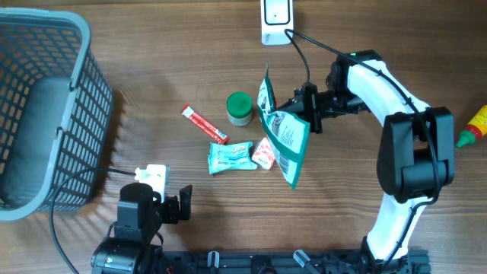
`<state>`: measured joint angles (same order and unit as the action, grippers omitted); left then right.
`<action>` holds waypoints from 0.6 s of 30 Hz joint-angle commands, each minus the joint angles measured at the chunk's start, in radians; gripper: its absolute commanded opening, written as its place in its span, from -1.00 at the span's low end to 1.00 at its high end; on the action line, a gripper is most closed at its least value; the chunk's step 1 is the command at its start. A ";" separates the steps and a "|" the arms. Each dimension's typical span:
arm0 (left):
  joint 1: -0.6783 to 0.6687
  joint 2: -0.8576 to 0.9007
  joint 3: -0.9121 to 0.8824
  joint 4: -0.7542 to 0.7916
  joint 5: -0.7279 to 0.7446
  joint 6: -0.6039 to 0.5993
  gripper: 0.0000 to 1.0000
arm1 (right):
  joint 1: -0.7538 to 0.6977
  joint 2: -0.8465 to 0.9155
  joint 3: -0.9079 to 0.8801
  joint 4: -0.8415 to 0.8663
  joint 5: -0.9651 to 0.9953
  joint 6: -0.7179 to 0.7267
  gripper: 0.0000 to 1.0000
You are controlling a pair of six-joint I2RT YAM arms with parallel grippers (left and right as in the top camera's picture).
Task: Scan the item barcode
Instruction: 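Lift the gloves pack and hold it up under the scanner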
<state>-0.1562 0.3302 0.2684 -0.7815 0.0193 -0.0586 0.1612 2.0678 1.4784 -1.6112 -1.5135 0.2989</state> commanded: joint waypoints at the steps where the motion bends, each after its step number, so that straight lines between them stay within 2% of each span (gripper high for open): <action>1: -0.005 -0.001 -0.001 0.002 -0.010 -0.002 1.00 | -0.019 -0.017 -0.005 0.000 0.003 -0.070 -0.91; 3: -0.005 -0.001 -0.001 0.002 -0.010 -0.002 1.00 | -0.040 -0.017 -0.005 0.000 0.002 -0.246 -0.91; 5: -0.005 -0.001 -0.001 0.002 -0.010 -0.002 1.00 | -0.070 -0.029 -0.005 -0.001 0.027 -0.364 -0.91; 13: -0.005 -0.001 -0.001 0.002 -0.010 -0.002 1.00 | -0.210 -0.243 -0.005 0.000 0.319 -0.408 -0.91; 18: -0.005 -0.001 -0.001 0.002 -0.010 -0.002 1.00 | -0.252 -0.475 -0.005 0.145 0.490 -0.338 -0.91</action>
<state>-0.1562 0.3302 0.2684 -0.7815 0.0193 -0.0586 -0.0902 1.7214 1.4738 -1.5257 -1.1732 -0.0628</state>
